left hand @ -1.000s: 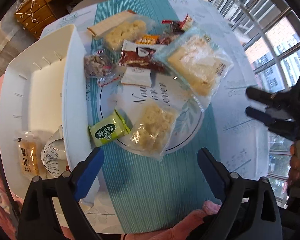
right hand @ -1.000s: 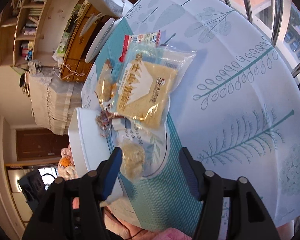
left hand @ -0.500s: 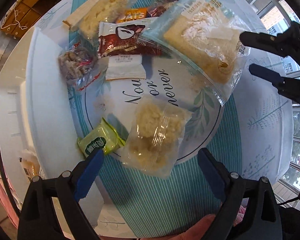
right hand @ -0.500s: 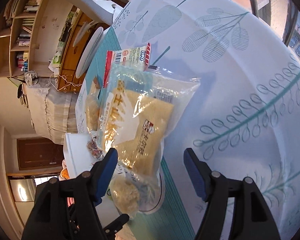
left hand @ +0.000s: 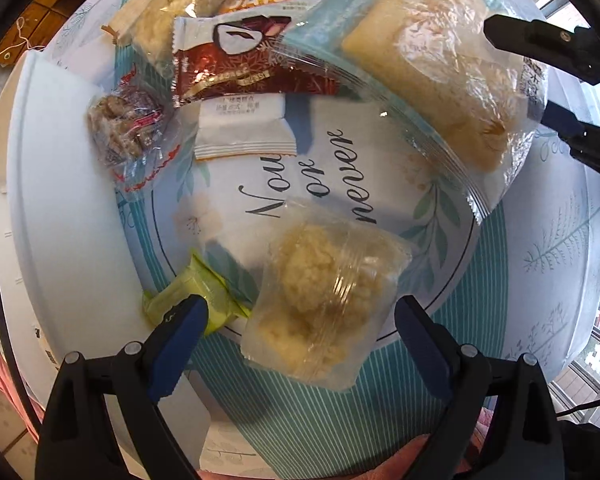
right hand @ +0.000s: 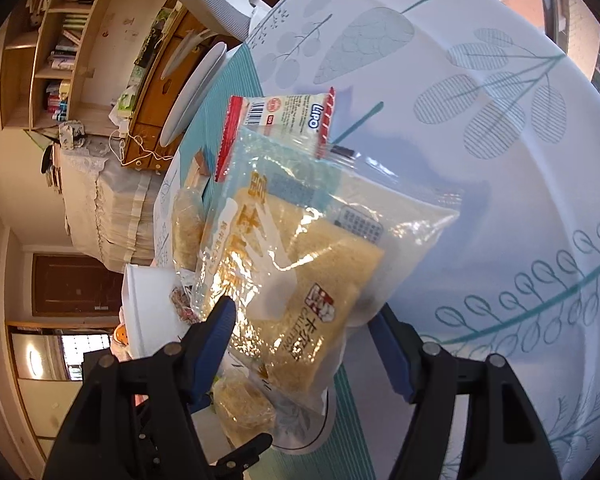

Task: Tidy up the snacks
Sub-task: 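Grasp clear bread bag with right gripper while left gripper grasps clear pastry bag, then carry bread bag with right gripper while left gripper carries pastry bag toward tray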

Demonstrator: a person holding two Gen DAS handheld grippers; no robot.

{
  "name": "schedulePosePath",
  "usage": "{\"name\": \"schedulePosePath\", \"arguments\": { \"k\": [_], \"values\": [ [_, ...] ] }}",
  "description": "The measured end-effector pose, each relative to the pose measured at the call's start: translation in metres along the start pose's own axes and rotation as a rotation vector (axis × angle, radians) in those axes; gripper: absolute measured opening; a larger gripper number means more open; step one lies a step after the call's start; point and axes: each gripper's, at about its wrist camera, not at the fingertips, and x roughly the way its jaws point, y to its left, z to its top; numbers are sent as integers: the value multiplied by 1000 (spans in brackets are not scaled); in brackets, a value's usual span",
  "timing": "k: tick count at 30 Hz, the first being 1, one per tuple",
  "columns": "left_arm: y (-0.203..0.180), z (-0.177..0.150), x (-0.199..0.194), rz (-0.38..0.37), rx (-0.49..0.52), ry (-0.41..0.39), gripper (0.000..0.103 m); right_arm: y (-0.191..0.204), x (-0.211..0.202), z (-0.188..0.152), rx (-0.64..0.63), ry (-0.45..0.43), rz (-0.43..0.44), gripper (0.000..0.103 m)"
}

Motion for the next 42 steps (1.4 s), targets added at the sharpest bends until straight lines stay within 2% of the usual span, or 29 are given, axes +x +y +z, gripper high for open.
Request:
{"name": "schedulePosePath", "arguments": {
  "k": [1, 2, 3, 4, 6, 7, 10, 13, 20, 24, 31, 42],
  "values": [
    [-1, 3, 2, 1, 2, 6, 94, 1, 1, 1, -6, -1, -6, 65],
    [-1, 9, 3, 1, 1, 11, 91, 1, 1, 1, -10, 0, -16, 58],
    [0, 14, 5, 0, 0, 15, 90, 1, 2, 3, -13, 1, -32, 47],
    [0, 16, 6, 6, -1, 15, 89, 1, 3, 4, -10, 3, -39, 43],
    [-2, 20, 5, 13, 8, 6, 82, -3, 4, 6, 3, 9, -19, 38],
    [-3, 21, 5, 5, 12, 3, 71, -3, 4, 7, 6, 11, -16, 38],
    [-5, 26, 8, -21, -2, 12, 56, -8, 4, 6, 17, 16, -11, 34],
    [-7, 24, 13, -48, -15, 6, 51, -10, 3, 5, 21, 20, -2, 29],
    [-6, 27, 13, -61, -36, 2, 44, -15, -3, -1, 48, 33, 16, 16],
    [0, 10, 5, -57, -36, 0, 42, -14, -12, -6, 57, 26, 7, 12],
    [3, -1, -7, -52, -55, 8, 39, -16, -34, -12, 71, 6, -2, 12],
    [35, -35, -51, -86, -153, -66, 39, -19, -76, -34, 86, -16, 23, 12]
  ]
}}
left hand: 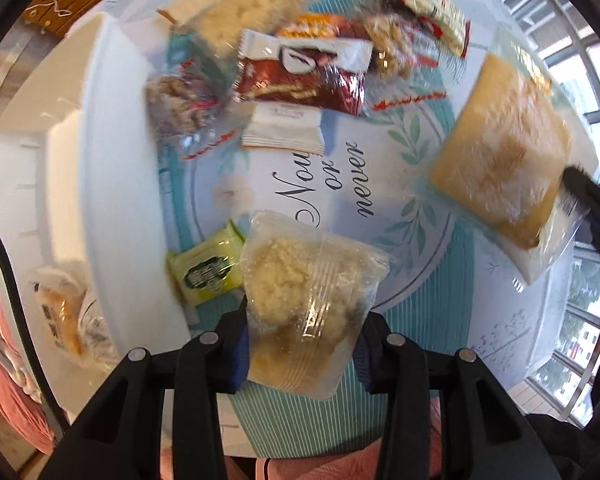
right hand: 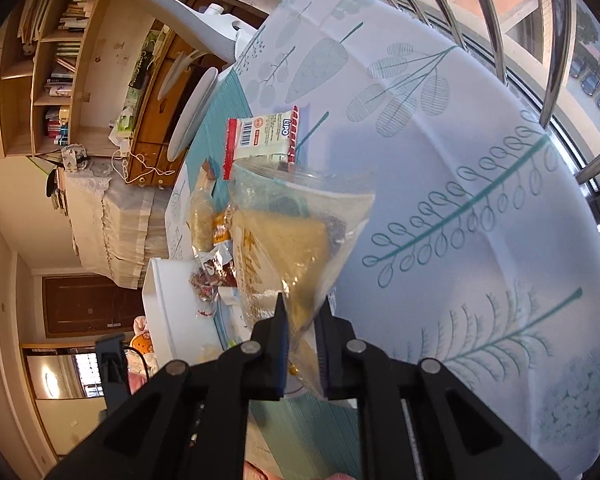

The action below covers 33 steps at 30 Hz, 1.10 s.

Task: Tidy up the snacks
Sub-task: 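Carry bread bag with right gripper while left gripper carries pastry bag toward tray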

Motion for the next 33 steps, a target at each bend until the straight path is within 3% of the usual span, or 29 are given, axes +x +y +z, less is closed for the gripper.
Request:
{"name": "schedulePosePath", "arguments": {
  "k": [17, 33],
  "values": [
    [30, -47, -91, -83, -31, -175, 39, 59, -35, -58, -175, -38, 74, 12],
    [136, -85, -119, -59, -39, -300, 40, 164, -1, -127, -303, -68, 167, 12]
  ]
}}
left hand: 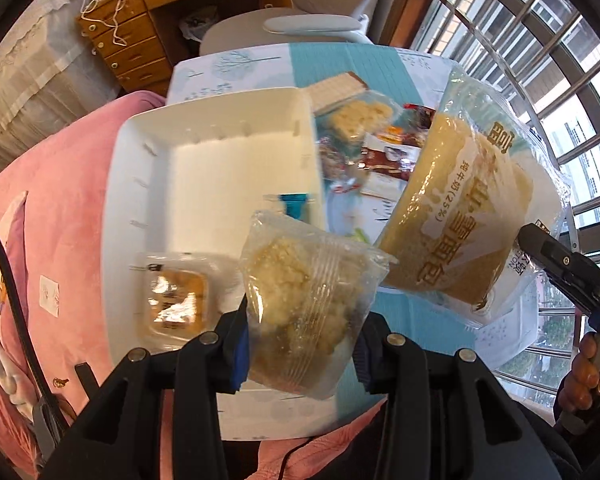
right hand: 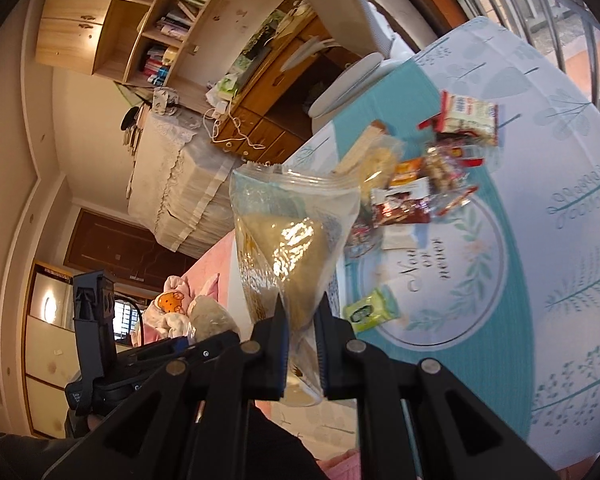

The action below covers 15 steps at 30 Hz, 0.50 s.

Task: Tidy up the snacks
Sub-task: 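Carry bread bag with right gripper while left gripper carries pastry bag toward tray, then lower bread bag into tray and open right gripper while left gripper releases pastry bag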

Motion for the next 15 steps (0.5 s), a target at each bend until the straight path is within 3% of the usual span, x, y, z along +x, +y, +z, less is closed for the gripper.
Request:
{"name": "schedulePosePath", "arguments": {
  "k": [15],
  "values": [
    [102, -26, 9, 23, -3, -5, 40, 66, 81, -56, -42, 73, -4, 12]
  ]
}}
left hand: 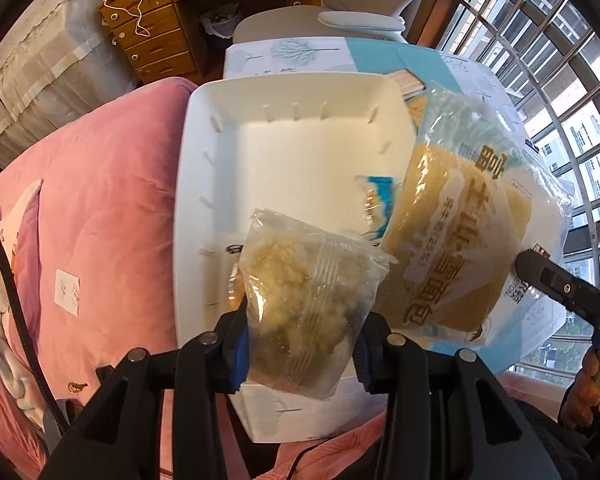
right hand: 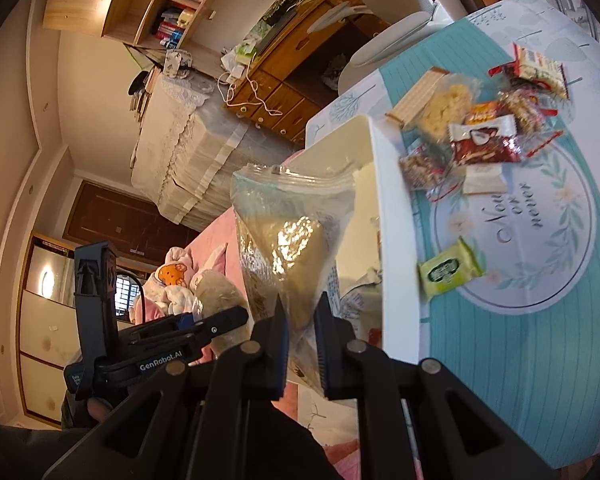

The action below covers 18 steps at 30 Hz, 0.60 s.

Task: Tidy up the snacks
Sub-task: 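Lower bread bag into tray and open right gripper while left gripper releases pastry bag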

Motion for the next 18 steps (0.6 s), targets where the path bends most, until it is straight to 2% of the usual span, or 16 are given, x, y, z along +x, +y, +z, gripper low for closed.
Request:
{"name": "schedulePosePath", "arguments": {
  "k": [3, 4, 5, 7, 10, 12, 14, 18],
  "values": [
    [12, -3, 4, 9, 0, 4, 40, 11, 16, -9, -4, 16, -19, 14],
    [16, -4, 6, 10, -2, 5, 45, 12, 22, -11, -3, 26, -26, 16],
    [21, -5, 8, 7, -6, 7, 56, 13, 27, -14, 0, 38, -36, 16],
    [25, -5, 8, 4, -6, 0, 62, 14, 31, -18, 9, 50, -55, 20],
    [27, -5, 5, -9, 4, -16, 71, 13, 30, -21, 28, 28, -76, 34],
    [26, -6, 2, -25, 19, -33, 73, 11, 28, -23, 36, 10, -100, 43],
    [22, -6, 1, -34, 32, -40, 76, 9, 25, -25, 46, -2, -115, 45],
    [13, -6, 1, -55, 63, -42, 77, 3, 21, -29, 63, -11, -160, 47]
  ]
}}
